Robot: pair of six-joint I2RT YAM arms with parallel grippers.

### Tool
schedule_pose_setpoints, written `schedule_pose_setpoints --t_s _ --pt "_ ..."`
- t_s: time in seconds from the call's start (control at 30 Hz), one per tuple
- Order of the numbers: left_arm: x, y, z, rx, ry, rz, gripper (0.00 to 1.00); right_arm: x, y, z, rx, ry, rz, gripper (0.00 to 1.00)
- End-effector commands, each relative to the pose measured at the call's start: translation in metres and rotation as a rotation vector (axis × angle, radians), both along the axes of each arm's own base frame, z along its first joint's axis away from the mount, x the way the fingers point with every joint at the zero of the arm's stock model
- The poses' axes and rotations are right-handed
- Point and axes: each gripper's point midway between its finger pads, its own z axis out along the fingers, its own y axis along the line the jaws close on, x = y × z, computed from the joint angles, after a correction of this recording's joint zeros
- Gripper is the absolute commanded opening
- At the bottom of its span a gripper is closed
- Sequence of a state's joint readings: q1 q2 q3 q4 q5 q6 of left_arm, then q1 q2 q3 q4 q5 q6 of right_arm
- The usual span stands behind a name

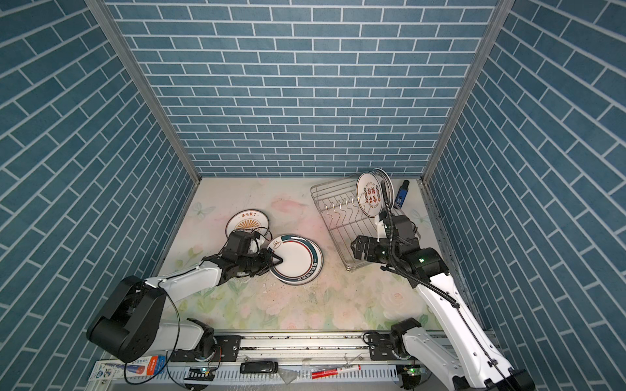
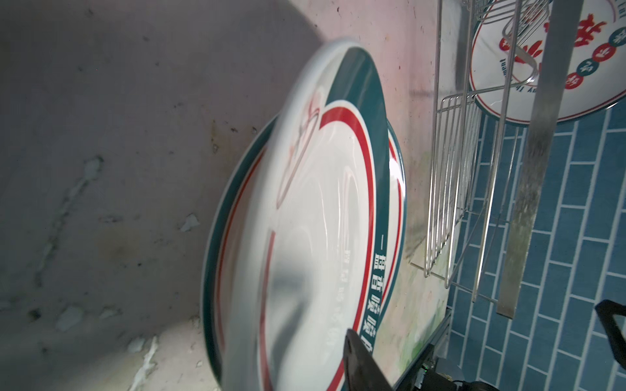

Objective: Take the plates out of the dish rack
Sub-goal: 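Lower the green-rimmed plate flat onto the red-lettered plate with the left gripper, then open the left gripper and lift it off while the right gripper reaches into the rack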

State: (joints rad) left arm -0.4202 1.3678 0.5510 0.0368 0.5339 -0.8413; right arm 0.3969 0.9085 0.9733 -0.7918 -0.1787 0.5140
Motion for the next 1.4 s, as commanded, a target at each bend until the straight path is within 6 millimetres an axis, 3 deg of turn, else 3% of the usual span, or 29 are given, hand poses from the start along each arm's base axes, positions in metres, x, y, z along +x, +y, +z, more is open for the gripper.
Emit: schedule_pose_setpoints --t_s 0.0,0.17,0.3,0.7,1.03,1.13,1.27,1.33,1.37 --pt "0.001 0.002 0.007 0.068 -0.021 -0.025 0.49 -0.001 -0.005 0.002 -0.032 -0.029 0.014 0.99" --pt "-0.004 0.006 0.004 0.174 -0.007 -0.052 0.58 0.005 -0.015 -0.003 -0.090 -0.029 -0.022 0.99" --pt "-0.008 0.010 -0.008 0.241 0.031 -0.074 0.58 0.011 -0.022 -0.007 -0.143 -0.027 -0.049 0.99" --pt "-0.007 0.021 -0.007 0.502 0.037 -0.114 0.61 0.017 -0.030 -0.019 -0.196 -0.013 -0.065 0.99" --pt "-0.007 0.020 -0.007 0.558 0.030 -0.135 0.63 0.029 -0.045 -0.024 -0.292 -0.022 -0.113 0.99" --pt "-0.005 0.026 0.000 0.584 0.007 -0.119 0.67 0.038 -0.046 -0.018 -0.307 -0.060 -0.115 0.99" --pt "0.000 0.037 0.023 0.628 -0.067 -0.101 0.77 0.065 -0.049 0.005 -0.346 -0.188 -0.123 0.99" --pt "0.004 0.043 0.034 0.651 -0.102 -0.088 0.99 0.081 -0.049 0.020 -0.373 -0.260 -0.124 0.99" --pt "0.006 0.043 0.040 0.649 -0.117 -0.094 0.99 0.089 -0.049 0.026 -0.380 -0.289 -0.121 0.99"
